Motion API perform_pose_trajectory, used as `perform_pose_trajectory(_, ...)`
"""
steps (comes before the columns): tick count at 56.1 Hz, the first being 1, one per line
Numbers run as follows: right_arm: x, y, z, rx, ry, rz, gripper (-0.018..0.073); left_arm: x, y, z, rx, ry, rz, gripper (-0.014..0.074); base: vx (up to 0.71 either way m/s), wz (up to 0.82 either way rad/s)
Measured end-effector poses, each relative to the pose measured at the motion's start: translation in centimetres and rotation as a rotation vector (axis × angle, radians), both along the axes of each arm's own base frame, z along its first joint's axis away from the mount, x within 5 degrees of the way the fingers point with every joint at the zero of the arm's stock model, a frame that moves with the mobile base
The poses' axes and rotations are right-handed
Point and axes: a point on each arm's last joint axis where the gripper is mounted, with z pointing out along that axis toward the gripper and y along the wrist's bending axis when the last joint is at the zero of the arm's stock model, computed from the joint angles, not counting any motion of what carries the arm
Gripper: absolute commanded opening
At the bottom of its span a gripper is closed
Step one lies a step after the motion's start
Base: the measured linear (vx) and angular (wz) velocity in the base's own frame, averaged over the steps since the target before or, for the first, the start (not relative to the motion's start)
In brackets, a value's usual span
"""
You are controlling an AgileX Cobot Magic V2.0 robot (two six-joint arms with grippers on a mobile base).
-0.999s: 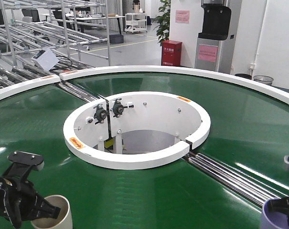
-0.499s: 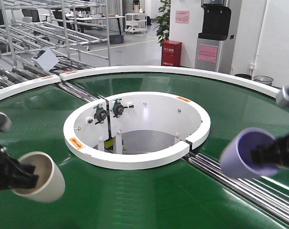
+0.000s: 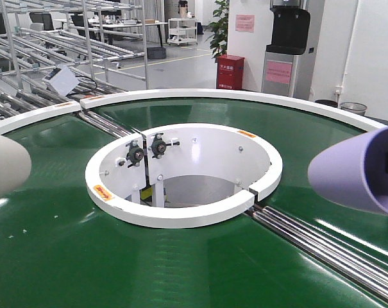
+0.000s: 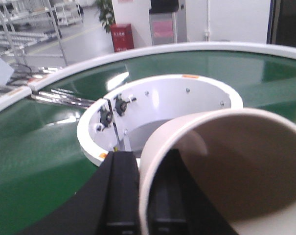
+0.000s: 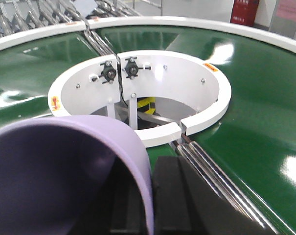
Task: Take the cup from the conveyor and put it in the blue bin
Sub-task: 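Lift both held cups up off the conveyor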
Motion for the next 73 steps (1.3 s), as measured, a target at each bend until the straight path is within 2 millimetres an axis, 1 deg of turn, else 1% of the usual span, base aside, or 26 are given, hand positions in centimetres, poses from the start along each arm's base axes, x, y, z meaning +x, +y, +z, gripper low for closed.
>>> perform_pose_trajectory(8,-1.6,-0.3,0.4,0.009,-0.029,0.003,-0.0009,-0.5,0.0,-0.1,0.004,0.013,-0.007,-0.0008,0.0,0.0)
perform_pose_trajectory(17,-2.3,-0.4,0.7,0.011,-0.046,0.004,-0.0009,-0.5,-0.1,-0.3,0.011,0.043,-0.016,-0.0008,0.0,0.0)
perform_pose_trajectory(73,-2.3,-0.4,0.7,0.012,-0.047,0.004,-0.0009,-0.5,-0.1,-0.4,0.013,0.05,-0.018,-0.0006,0.0,0.0)
